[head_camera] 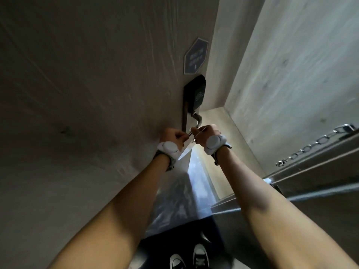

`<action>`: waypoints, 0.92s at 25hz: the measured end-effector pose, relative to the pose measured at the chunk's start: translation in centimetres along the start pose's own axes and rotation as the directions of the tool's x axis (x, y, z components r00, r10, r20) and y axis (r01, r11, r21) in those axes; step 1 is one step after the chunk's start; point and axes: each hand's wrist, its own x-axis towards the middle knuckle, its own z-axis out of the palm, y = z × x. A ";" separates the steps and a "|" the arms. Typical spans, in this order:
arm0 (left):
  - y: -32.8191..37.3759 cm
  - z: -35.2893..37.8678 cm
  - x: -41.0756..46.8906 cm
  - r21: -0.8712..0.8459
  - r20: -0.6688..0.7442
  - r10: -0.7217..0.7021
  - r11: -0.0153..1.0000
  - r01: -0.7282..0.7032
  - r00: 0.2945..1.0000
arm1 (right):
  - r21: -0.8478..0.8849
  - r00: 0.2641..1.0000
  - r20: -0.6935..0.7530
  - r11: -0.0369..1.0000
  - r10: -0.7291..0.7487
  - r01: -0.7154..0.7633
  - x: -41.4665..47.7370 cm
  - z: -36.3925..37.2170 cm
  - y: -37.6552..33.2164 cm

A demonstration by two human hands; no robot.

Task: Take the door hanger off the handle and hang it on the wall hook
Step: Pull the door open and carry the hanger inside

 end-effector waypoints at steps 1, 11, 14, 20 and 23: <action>0.0 -0.7 1.0 -0.028 -0.010 -0.021 0.999 0.021 1.000 | 0.000 1.000 0.004 1.000 -0.008 0.008 1.0 0.3 -0.9; -0.3 -6.5 8.1 -0.003 -0.127 -0.042 0.999 0.042 0.991 | -0.021 0.991 0.015 0.991 -0.130 0.130 8.8 3.5 -7.8; -0.5 -8.2 9.8 -0.006 -0.175 -0.060 0.998 0.060 0.983 | -0.070 0.988 0.060 0.987 -0.144 0.148 10.7 4.5 -10.1; -1.5 -11.9 13.5 -0.021 -0.260 -0.104 0.995 0.103 0.960 | -0.098 0.975 0.129 0.976 -0.179 0.192 14.3 7.0 -14.7; -1.9 -13.9 15.2 -0.038 -0.283 -0.130 0.991 0.125 0.950 | -0.124 0.967 0.150 0.966 -0.208 0.227 15.7 8.4 -17.1</action>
